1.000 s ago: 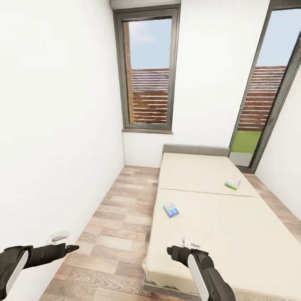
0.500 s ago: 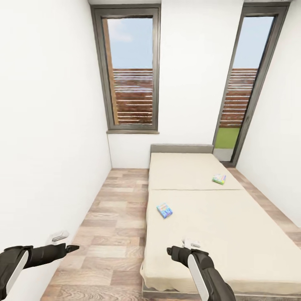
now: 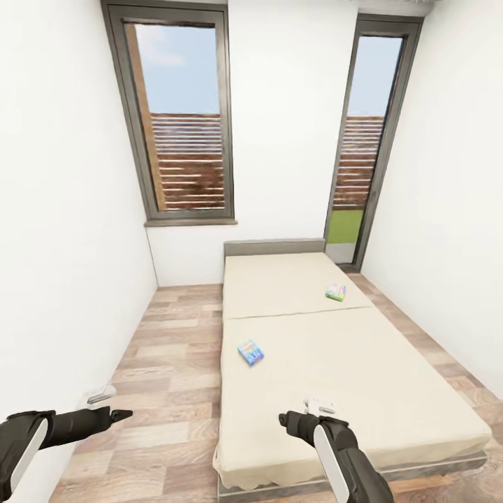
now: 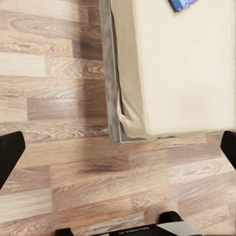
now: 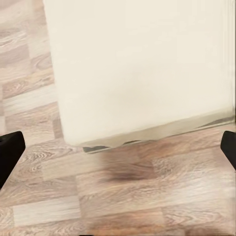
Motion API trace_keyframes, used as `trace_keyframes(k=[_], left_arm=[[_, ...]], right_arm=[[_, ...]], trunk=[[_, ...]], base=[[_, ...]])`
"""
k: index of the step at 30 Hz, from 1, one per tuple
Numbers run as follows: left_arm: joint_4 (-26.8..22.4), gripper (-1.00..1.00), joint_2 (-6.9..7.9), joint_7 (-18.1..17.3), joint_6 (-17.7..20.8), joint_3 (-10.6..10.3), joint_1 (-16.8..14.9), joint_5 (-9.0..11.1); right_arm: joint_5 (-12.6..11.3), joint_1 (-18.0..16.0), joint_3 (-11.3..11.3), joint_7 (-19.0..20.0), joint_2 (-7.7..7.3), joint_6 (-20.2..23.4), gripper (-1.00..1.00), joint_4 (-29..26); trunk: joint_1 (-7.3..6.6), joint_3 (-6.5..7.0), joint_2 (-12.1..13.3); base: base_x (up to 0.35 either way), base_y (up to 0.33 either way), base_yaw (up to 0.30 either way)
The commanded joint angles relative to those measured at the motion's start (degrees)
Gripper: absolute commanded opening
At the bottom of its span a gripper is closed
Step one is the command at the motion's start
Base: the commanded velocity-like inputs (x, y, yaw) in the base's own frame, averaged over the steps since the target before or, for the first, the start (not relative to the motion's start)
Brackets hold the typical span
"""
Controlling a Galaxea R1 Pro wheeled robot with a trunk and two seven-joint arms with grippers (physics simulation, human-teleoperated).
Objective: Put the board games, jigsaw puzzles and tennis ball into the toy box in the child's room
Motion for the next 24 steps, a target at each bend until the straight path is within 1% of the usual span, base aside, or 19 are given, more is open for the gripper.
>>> trace_keyframes(k=[1,8,16,24], left_arm=[[0.0,1.0,0.01,0.0,0.5,0.1,0.0,0.4],[0.0,1.0,0.01,0.0,0.5,0.0,0.0,0.4],[0.0,1.0,0.01,0.0,0.5,0.0,0.0,0.4],[0.0,1.0,-0.06,0.1,0.5,0.0,0.0,0.4]], right_arm=[[-0.6,-0.1,0.1,-0.5,0.01,0.2,1.0,-0.1],[-0.6,-0.1,0.1,-0.5,0.01,0.2,1.0,-0.1],[-0.6,-0.1,0.1,-0.5,0.01,0.2,1.0,-0.1],[-0.5,-0.1,0.2,-0.5,0.01,-0.1,1.0,-0.1]], trunk=[[0.03,-0.11,-0.1],[0.03,-0.11,-0.1],[0.03,-0.11,-0.1],[0.03,-0.14,-0.1]], base=[[0.003,0.0,-0.282],[0.001,0.012,-0.282],[0.059,0.185,-0.282],[0.047,0.057,-0.278]])
